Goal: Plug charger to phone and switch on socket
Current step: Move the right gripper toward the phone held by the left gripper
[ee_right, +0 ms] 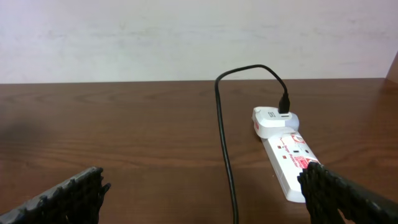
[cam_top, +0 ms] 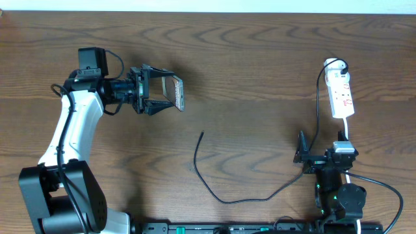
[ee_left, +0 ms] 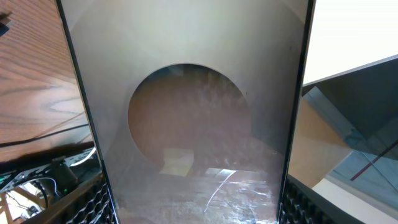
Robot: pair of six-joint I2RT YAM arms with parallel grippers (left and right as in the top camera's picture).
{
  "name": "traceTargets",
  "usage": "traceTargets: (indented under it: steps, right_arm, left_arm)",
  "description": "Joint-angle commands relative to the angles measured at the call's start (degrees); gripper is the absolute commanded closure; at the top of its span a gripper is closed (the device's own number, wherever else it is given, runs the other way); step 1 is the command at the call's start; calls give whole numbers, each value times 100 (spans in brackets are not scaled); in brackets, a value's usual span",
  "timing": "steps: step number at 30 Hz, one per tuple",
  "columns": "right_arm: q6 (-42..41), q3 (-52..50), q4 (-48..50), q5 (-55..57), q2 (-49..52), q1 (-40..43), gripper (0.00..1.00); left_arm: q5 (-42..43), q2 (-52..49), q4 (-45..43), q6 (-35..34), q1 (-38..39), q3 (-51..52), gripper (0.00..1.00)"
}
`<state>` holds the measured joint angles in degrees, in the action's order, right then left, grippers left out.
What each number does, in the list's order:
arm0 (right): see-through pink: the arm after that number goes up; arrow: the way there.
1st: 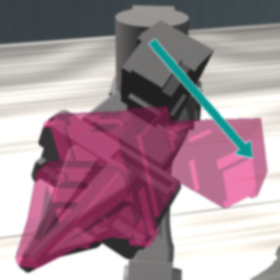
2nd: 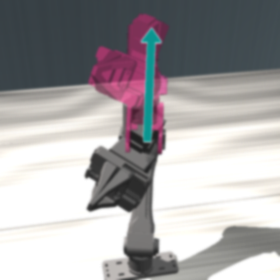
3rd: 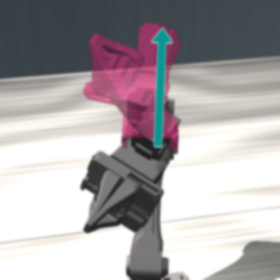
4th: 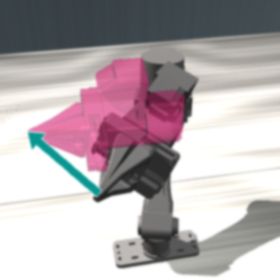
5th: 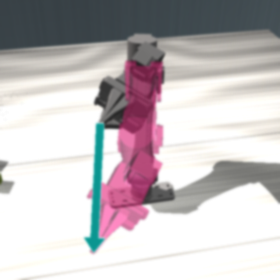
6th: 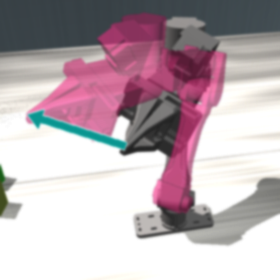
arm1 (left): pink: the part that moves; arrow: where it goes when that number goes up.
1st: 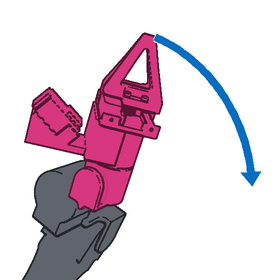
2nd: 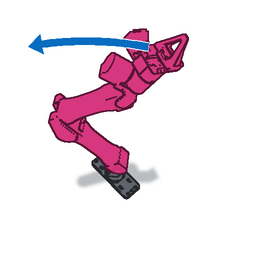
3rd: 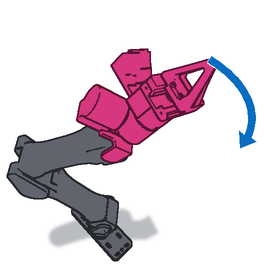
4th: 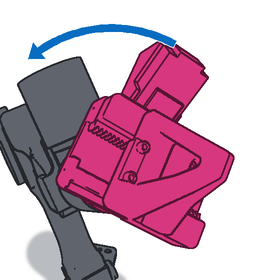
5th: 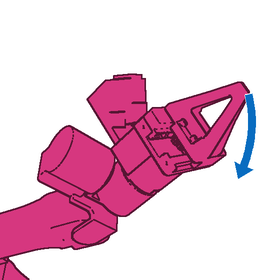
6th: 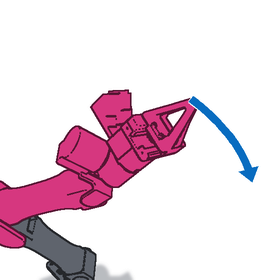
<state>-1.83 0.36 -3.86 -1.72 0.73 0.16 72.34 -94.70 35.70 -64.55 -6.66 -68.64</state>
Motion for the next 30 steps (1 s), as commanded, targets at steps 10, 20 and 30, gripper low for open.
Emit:
traceTargets:
  steps: [10, 20, 30]
  right_arm:
    - [-739, -4, 72, -1178, -2, -101, 1]
    - [-1268, 380, 208, -1338, 94, -96, 1]
    - [-717, 3150, -1069, -2540, 3220, -98, 1]
  left_arm:
    - [352, 116, -26, -44, -17, -188, 93]
    - [181, 116, -26, -44, -17, -188, 93]
    - [-15, 116, -24, 61, -13, -188, 93]
